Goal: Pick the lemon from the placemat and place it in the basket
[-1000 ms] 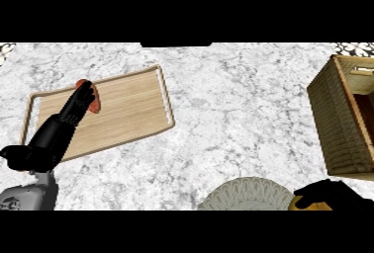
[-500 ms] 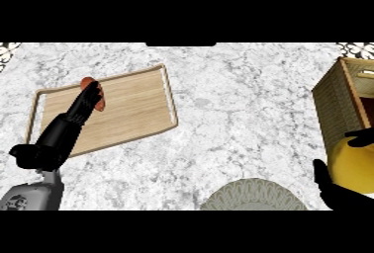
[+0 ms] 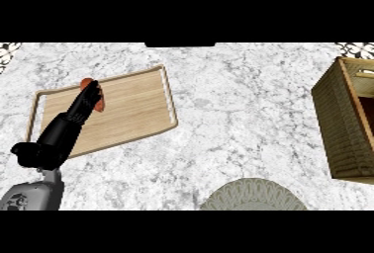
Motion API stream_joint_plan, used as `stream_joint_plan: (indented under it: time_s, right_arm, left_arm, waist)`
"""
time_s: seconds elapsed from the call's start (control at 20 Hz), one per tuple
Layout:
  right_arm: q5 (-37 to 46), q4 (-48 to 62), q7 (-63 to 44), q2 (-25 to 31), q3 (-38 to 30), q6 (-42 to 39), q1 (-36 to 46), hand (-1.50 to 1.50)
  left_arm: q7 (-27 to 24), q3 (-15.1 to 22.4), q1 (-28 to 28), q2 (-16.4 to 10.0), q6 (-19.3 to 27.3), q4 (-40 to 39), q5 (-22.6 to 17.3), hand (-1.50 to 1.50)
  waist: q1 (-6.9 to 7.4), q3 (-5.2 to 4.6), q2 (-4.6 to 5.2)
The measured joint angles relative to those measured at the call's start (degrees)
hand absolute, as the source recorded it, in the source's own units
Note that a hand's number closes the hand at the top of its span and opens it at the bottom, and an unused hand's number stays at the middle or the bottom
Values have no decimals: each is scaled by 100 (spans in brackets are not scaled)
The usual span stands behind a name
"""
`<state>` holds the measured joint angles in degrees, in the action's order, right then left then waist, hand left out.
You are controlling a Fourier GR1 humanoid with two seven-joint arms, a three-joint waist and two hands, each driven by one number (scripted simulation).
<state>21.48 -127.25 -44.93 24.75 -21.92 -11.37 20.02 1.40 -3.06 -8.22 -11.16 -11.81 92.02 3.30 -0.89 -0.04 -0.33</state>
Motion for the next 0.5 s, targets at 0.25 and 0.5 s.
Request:
stream_joint_plan:
  time_s: [0.25,0.5]
  right_arm:
    - [-1135,1408,707,821,-1157,-553,318,150]
    - [-1164,2773,1933,1307,-1577,-558,406,150]
  left_arm:
    - [12,-1,-46,22,-21,-16,-17,0]
    - [-64,12,-118,54,-31,-111,35,0]
  waist:
    - [41,5,22]
    - [92,7,39]
